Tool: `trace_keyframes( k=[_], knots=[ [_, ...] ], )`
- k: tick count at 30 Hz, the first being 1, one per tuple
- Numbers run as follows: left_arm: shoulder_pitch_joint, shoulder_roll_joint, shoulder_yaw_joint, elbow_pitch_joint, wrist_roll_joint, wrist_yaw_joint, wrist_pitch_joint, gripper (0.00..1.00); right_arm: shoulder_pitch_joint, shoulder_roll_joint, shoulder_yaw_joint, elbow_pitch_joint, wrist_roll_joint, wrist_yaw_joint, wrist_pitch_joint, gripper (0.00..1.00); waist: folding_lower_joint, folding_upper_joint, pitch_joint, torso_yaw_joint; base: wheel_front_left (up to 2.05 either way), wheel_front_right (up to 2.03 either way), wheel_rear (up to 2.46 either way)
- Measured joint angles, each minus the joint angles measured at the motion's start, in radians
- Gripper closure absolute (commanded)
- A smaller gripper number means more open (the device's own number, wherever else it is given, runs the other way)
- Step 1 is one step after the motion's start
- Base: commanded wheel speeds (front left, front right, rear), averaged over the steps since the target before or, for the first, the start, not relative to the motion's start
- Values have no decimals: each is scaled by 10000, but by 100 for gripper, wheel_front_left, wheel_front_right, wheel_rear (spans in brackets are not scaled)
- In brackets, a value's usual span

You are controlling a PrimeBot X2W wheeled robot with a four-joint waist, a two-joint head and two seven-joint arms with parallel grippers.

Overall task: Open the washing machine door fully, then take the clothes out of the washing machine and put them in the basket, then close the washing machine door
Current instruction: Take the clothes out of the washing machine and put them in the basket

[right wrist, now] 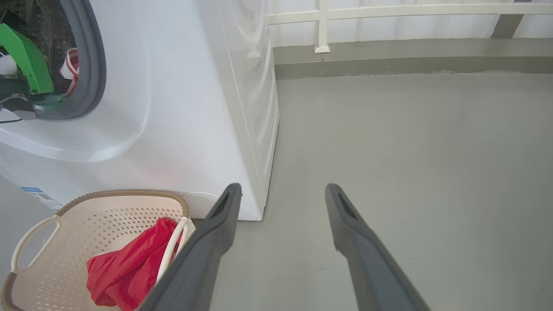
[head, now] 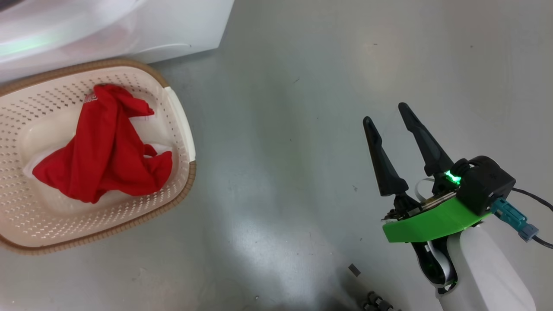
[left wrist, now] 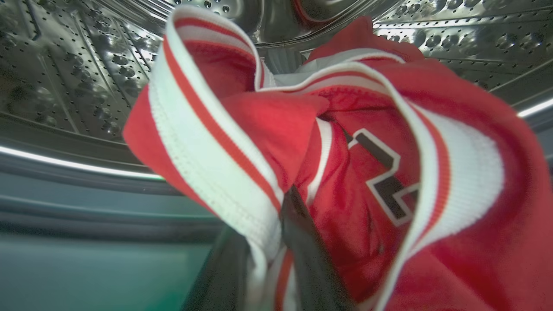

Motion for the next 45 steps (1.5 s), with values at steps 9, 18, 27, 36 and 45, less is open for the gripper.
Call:
trace_keyframes(
  k=[9, 18, 27, 36, 45],
  knots=[
    [1, -81, -178, 17, 13, -372, -813, 100, -138, 0, -13, 46, 0, 0, 0, 0, 0, 0, 4, 224, 0, 0, 0],
    [69, -226, -184, -203, -127, -721, -2203, 100, -138, -2, -65, 92, -2, 0, 0, 0, 0, 0, -137, 578, 0, 0, 0],
    [830, -378, -272, -777, -290, -980, -2947, 100, -135, -8, -100, 184, -92, -2, 0, 0, 0, 0, -448, 854, 0, 0, 0],
    [2476, -629, -221, -2270, -395, -1062, -3110, 100, -92, -15, -136, 278, -125, 0, 0, 0, 0, 0, -1025, 1107, 0, 0, 0],
    [4317, -830, 13, -4470, -408, -842, -3154, 100, 289, -33, -311, 368, -251, 0, 0, 0, 0, 0, -1696, 1382, 0, 0, 0]
  ],
)
